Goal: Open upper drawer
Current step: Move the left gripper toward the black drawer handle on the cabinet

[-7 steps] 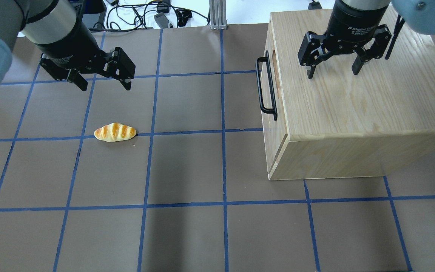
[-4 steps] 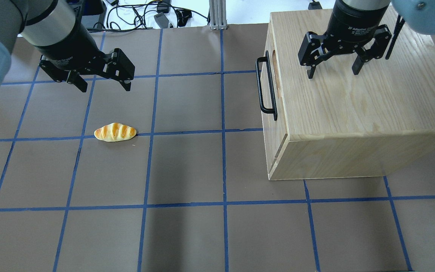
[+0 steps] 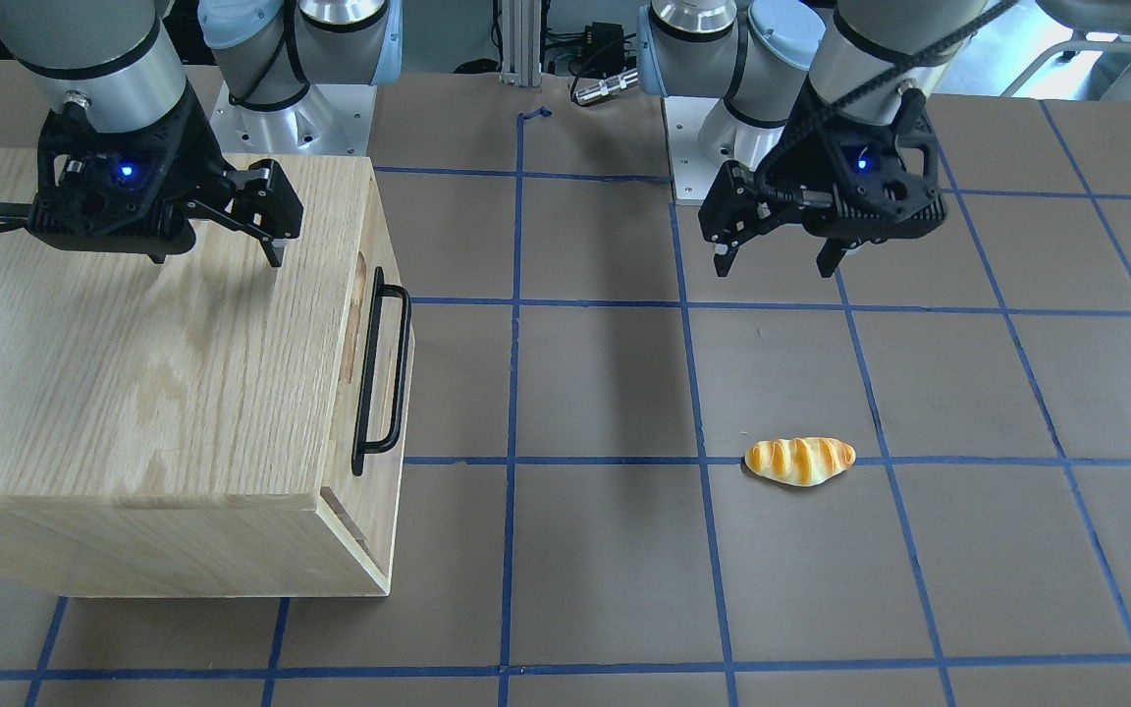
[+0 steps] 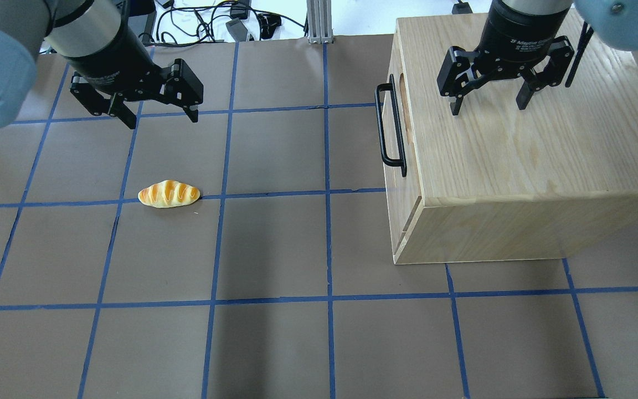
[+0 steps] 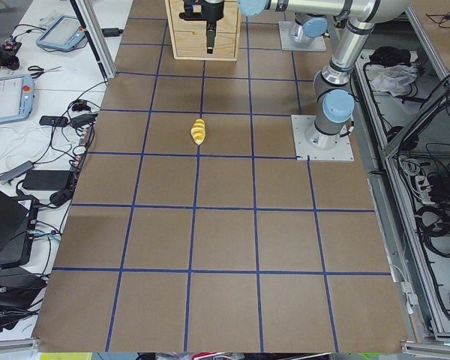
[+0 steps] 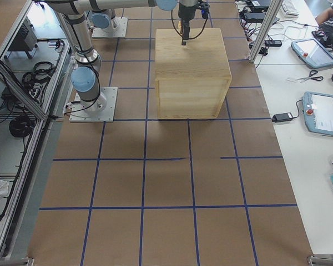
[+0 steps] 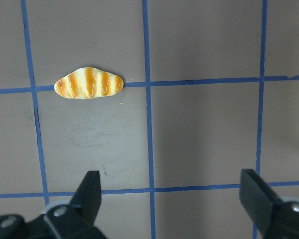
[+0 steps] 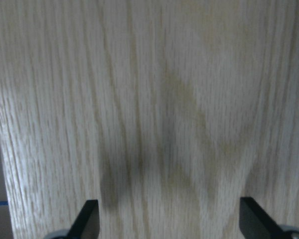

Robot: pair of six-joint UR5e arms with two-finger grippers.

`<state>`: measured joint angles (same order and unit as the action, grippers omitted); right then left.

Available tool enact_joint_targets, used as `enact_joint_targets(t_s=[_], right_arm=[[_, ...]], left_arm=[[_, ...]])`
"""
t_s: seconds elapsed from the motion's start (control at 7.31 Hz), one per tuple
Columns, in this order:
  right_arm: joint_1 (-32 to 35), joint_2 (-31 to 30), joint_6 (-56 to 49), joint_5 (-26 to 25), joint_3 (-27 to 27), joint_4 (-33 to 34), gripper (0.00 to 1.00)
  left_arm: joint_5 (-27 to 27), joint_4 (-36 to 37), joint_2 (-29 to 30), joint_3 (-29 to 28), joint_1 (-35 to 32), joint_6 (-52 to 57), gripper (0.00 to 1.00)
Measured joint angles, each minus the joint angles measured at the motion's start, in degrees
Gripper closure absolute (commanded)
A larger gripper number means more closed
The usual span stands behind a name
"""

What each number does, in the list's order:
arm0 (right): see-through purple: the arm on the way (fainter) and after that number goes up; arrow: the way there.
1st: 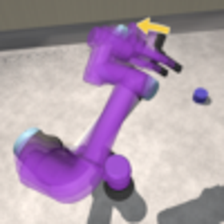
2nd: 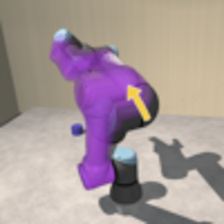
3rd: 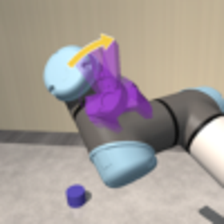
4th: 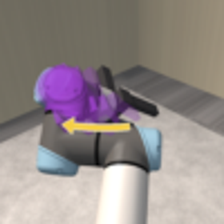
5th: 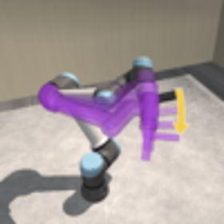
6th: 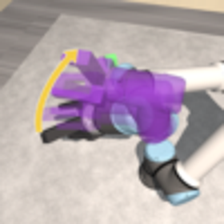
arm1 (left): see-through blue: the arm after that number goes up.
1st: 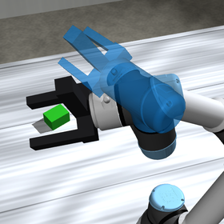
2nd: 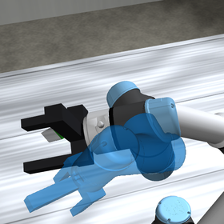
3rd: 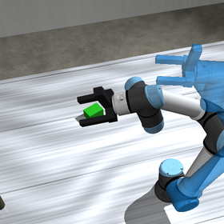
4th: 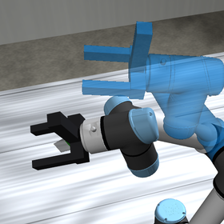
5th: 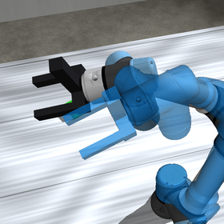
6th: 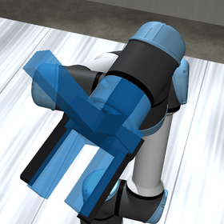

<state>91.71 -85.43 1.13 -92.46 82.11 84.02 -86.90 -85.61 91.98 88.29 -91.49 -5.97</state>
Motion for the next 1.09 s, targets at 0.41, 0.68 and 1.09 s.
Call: enact_joint_targets(t_s=[0.41,0.68,1.09], right_arm=[[0.0,0.0,0.0,0.0,0.0,0.0,0.00],[0.0,0.0,0.0,0.0,0.0,0.0,0.00],[0.0,0.0,0.0,0.0,0.0,0.0,0.00]], left_arm=[[4.6,8.7,6.6,-0.5,-6.0,-9.1,0.00],[13.9,18.4,10.3,-0.4,-9.9,-17.5,0.00],[23.1,29.0,14.9,-0.3,-13.9,-24.3,0.00]])
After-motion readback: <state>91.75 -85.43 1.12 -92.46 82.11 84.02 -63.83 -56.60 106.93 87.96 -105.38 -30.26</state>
